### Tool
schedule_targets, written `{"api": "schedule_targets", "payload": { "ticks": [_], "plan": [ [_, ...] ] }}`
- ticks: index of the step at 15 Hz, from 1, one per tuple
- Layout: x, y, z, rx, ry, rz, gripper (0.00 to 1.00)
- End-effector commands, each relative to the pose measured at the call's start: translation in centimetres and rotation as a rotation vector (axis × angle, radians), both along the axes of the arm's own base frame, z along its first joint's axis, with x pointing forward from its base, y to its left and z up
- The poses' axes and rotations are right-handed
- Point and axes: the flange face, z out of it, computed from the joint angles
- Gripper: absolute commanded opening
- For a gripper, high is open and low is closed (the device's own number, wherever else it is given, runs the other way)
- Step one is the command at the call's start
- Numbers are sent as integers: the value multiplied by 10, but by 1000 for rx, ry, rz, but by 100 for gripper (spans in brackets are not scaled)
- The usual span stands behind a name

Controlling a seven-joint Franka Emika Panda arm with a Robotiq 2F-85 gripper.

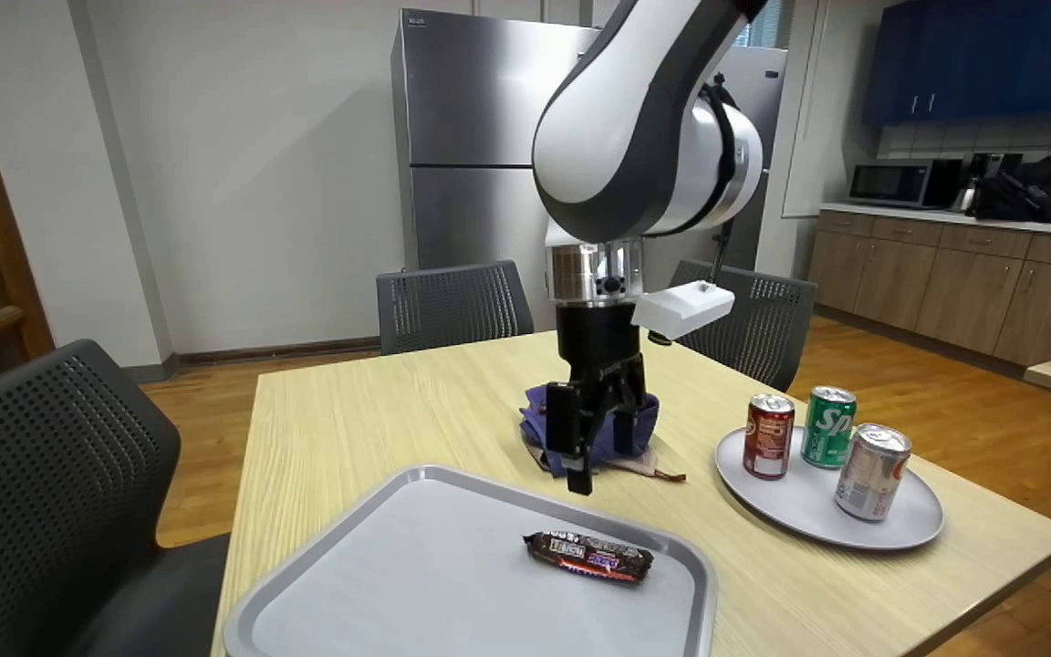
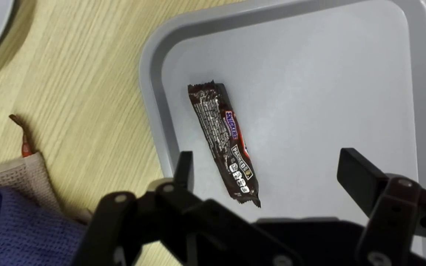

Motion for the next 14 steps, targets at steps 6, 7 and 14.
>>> {"api": "schedule_targets", "payload": {
  "ticks": [6,7,14],
  "plan": [
    [-16,17,-38,-66,58,30,100],
    [-17,18,-43,-72,66,20,100],
    [-13,18,-69,-121,75,-114,100]
  ]
}}
